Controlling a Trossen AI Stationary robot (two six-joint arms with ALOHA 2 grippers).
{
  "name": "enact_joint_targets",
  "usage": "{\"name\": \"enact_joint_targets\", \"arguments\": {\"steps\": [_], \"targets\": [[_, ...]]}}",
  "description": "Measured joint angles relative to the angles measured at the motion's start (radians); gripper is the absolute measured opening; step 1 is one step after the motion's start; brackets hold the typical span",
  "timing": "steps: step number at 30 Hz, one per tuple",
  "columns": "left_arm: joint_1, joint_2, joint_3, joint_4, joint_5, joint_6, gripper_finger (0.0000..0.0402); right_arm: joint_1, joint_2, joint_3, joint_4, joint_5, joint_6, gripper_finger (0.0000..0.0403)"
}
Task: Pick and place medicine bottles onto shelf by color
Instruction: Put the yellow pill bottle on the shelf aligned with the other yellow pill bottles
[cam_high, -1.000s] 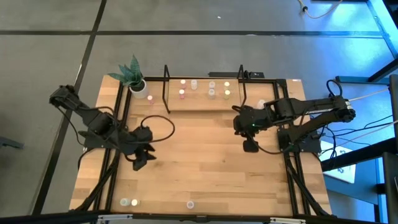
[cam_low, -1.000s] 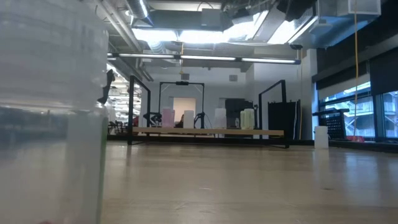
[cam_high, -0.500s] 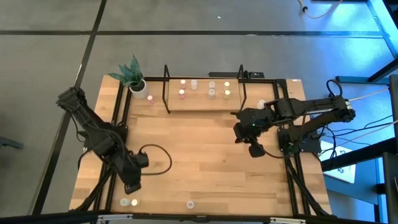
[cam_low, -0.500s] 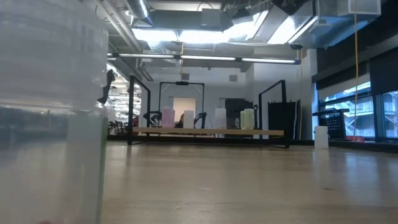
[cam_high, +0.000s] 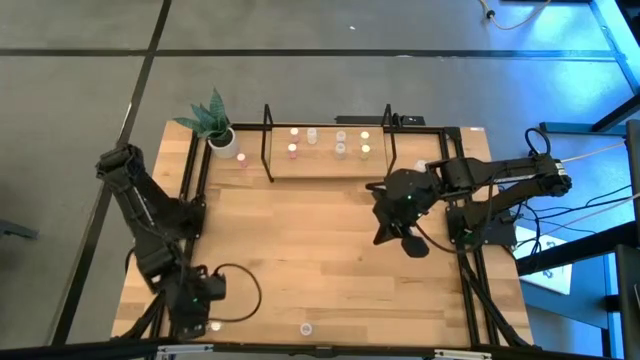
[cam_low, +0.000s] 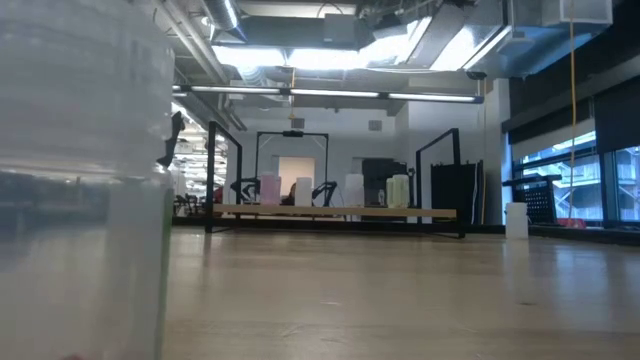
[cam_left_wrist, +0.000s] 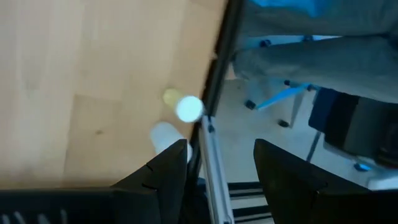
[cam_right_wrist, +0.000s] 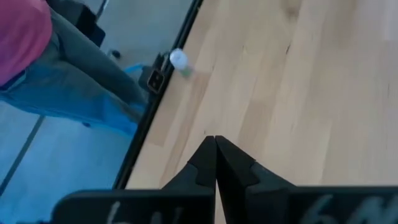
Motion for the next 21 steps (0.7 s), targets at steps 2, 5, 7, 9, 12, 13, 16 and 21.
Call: {"name": "enact_joint_targets", "arguments": {"steps": [2,5,7,9,12,13,16,21], "targets": [[-0.04,0.001,0.0,0.017,-0.053,0.022,0.018,0.0,0.0,0.0,0.023,0.0,0.014,0.0006],[-0.081,0.0,0.0,0.018,-0.134,0.048,0.018,0.0,0.0,0.0,0.051,0.0,0.015,0.0006],[-0.097,0.001,0.0,0.018,-0.165,0.069,0.018,0.0,0.0,0.0,0.064,0.001,0.015,0.0006],[-0.104,0.01,0.0,0.018,-0.182,0.095,0.018,0.0,0.0,0.0,0.068,0.02,0.015,0.0006],[-0.114,0.036,0.0,0.02,-0.19,0.131,0.018,0.0,0.0,0.0,0.07,0.08,0.016,0.0006],[-0.117,0.047,0.0,0.022,-0.19,0.139,0.018,0.0,0.0,0.0,0.07,0.099,0.016,0.0006],[-0.117,0.08,0.0,0.044,-0.19,0.156,0.018,0.0,0.0,0.0,0.07,0.143,0.021,0.0006],[-0.132,0.133,0.0,0.114,-0.213,0.167,0.018,0.0,0.0,0.0,0.07,0.148,0.05,0.0006]]}}
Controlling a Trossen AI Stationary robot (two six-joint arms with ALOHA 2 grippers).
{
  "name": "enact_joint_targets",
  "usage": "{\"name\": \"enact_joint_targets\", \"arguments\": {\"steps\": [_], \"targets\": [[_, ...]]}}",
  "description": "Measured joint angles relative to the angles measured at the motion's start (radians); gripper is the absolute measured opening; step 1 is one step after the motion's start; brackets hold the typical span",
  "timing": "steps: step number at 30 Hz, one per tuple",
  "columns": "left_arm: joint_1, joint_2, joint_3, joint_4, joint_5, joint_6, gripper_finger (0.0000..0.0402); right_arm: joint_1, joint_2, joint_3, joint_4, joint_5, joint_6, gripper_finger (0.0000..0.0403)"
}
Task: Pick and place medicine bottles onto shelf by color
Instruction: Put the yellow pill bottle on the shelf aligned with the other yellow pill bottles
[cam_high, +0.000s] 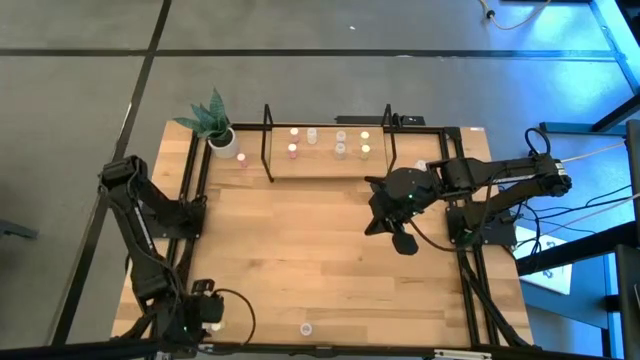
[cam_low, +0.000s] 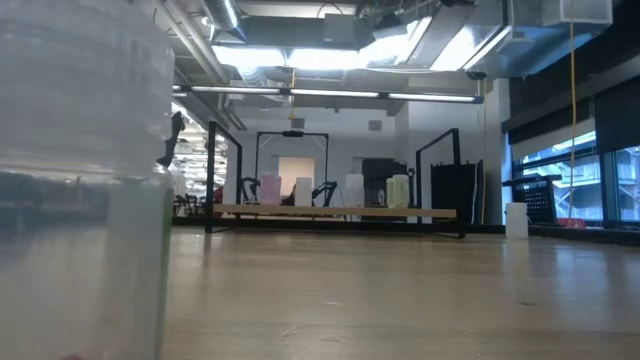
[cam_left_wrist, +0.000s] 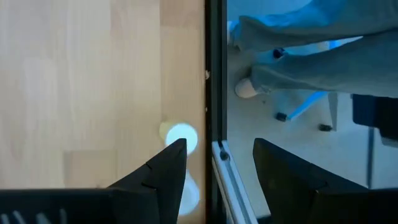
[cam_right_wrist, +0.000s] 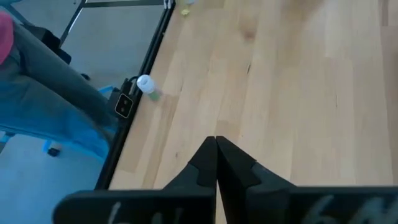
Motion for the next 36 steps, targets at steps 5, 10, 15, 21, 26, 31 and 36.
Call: {"name": "enact_joint_targets", "arguments": {"steps": [5,10,15,21,26,31,36], "targets": [[-0.02,0.053,0.0,0.028,-0.034,-0.005,0.018,0.0,0.0,0.0,0.0,0.0,0.014,0.0006],[-0.021,0.076,0.0,0.028,-0.056,-0.009,0.018,0.0,0.0,0.0,0.0,0.002,0.013,0.0006],[-0.022,0.091,0.0,0.018,-0.106,-0.01,0.018,0.0,0.0,0.0,0.0,0.002,0.011,0.0006],[-0.03,0.091,0.0,0.009,-0.114,-0.013,0.018,0.0,0.0,0.0,-0.001,0.002,0.011,0.0006],[-0.05,0.091,0.0,0.001,-0.112,-0.02,0.018,0.0,0.0,0.0,-0.001,0.002,0.012,0.0006],[-0.054,0.091,0.0,-0.006,-0.113,-0.023,0.018,0.0,0.0,0.0,-0.001,0.002,0.019,0.0006],[-0.054,0.091,0.0,-0.006,-0.113,-0.041,0.018,0.0,0.0,0.0,-0.001,0.001,0.049,0.0006]]}}
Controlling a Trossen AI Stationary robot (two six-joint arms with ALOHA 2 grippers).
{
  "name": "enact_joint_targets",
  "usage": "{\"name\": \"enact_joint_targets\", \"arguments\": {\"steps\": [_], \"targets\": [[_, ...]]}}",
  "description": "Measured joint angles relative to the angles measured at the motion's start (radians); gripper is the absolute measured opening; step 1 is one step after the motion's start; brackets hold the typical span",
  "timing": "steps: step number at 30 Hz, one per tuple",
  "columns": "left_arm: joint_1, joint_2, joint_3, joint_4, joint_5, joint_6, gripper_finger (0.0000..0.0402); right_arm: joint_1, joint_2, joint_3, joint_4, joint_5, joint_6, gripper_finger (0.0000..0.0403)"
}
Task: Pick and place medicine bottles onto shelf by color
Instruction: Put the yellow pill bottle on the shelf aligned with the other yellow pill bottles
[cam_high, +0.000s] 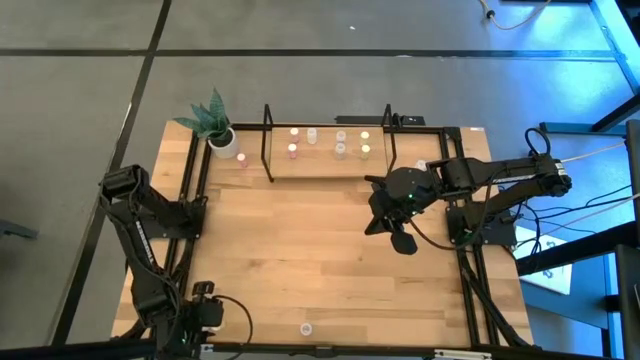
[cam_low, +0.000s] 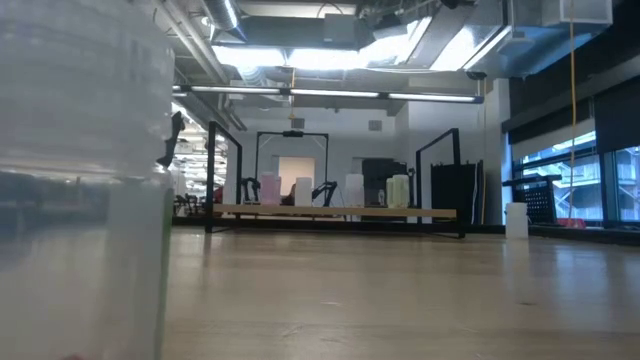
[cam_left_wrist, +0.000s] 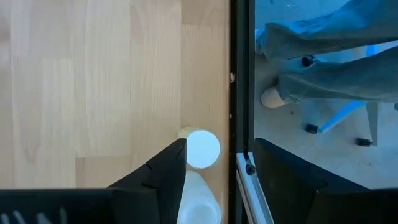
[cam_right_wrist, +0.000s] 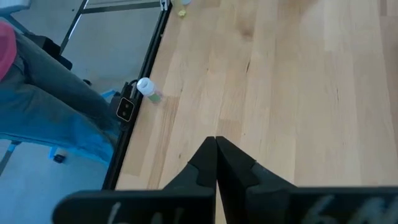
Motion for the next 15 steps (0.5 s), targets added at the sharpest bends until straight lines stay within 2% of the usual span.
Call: {"name": "enact_joint_targets", "arguments": {"steps": [15], "targets": [[0.0,0.0,0.0,-0.035,0.0,-0.005,0.018,0.0,0.0,0.0,0.0,-0.001,-0.011,0.0006]]}}
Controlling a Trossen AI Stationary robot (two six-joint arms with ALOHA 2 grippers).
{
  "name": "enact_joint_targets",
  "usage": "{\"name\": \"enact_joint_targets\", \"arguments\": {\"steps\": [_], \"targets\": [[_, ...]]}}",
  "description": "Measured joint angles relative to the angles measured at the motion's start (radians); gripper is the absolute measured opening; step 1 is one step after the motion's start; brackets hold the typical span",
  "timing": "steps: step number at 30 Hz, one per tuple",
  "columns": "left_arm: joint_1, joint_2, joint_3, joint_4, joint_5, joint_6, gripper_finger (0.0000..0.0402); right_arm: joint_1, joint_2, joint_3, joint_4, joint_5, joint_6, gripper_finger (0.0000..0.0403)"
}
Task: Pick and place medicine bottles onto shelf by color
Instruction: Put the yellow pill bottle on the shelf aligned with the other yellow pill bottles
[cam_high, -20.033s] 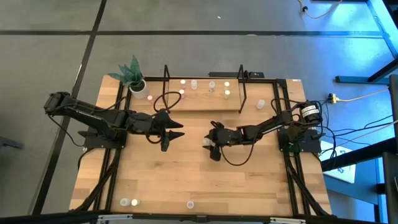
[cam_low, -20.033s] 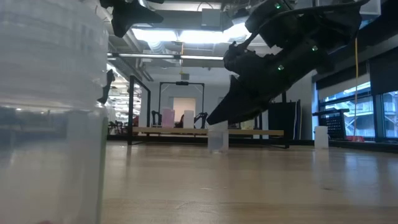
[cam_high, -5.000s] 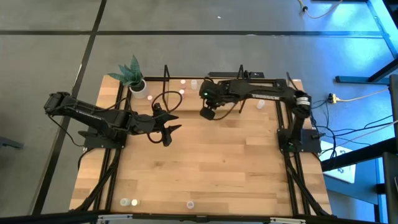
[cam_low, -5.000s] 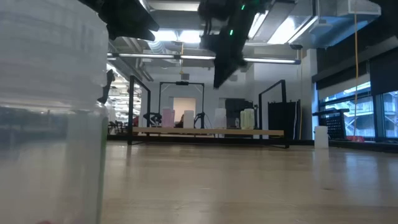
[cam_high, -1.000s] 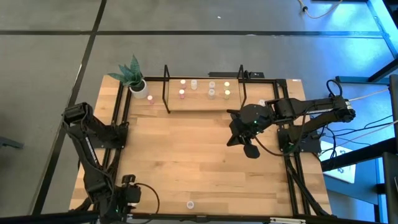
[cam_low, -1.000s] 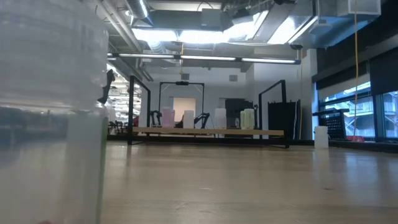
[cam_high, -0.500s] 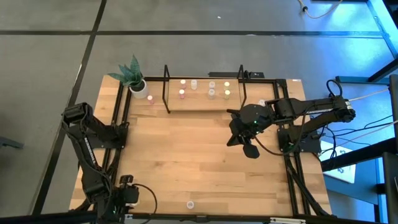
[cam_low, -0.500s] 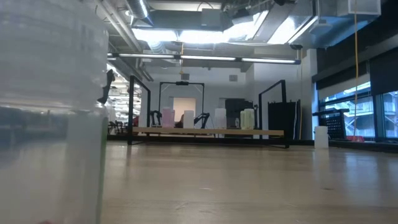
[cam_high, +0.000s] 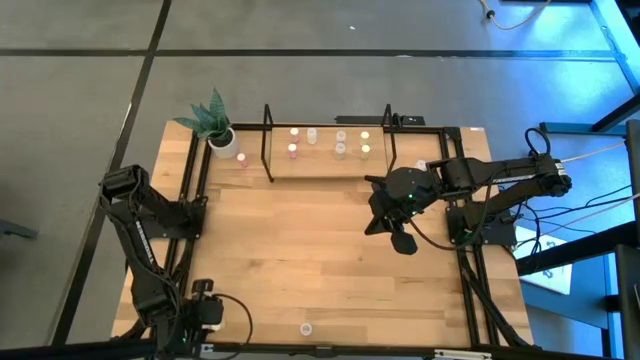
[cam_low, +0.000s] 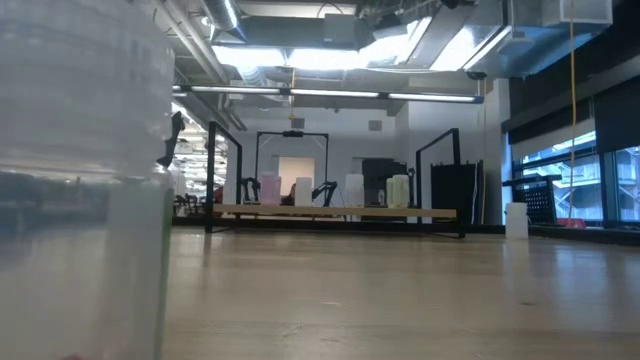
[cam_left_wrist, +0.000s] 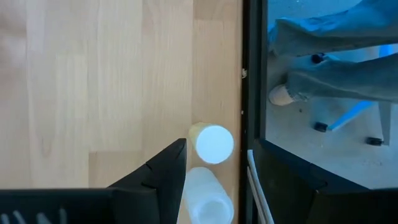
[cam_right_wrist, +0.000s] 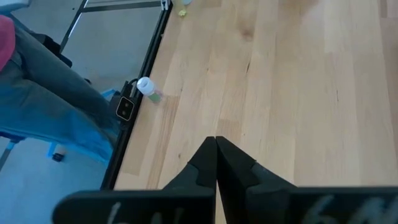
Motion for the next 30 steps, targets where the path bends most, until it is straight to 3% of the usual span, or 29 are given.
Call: {"name": "enact_joint_targets", "arguments": {"steps": [7,15,19,30], "targets": [[-0.001,0.0,0.0,-0.009,-0.021,-0.003,0.018,0.0,0.0,0.0,0.0,0.0,0.003,0.0006],[-0.021,0.0,0.0,-0.023,-0.057,-0.146,0.018,0.0,0.0,0.0,0.0,0.0,0.003,0.0006],[-0.035,0.0,0.0,0.024,-0.116,-0.151,0.018,0.0,0.0,0.0,0.0,0.0,0.003,0.0006],[-0.04,-0.001,0.0,0.06,-0.155,-0.149,0.0181,0.0,0.0,0.0,0.0,0.0,0.003,0.0006]]}}
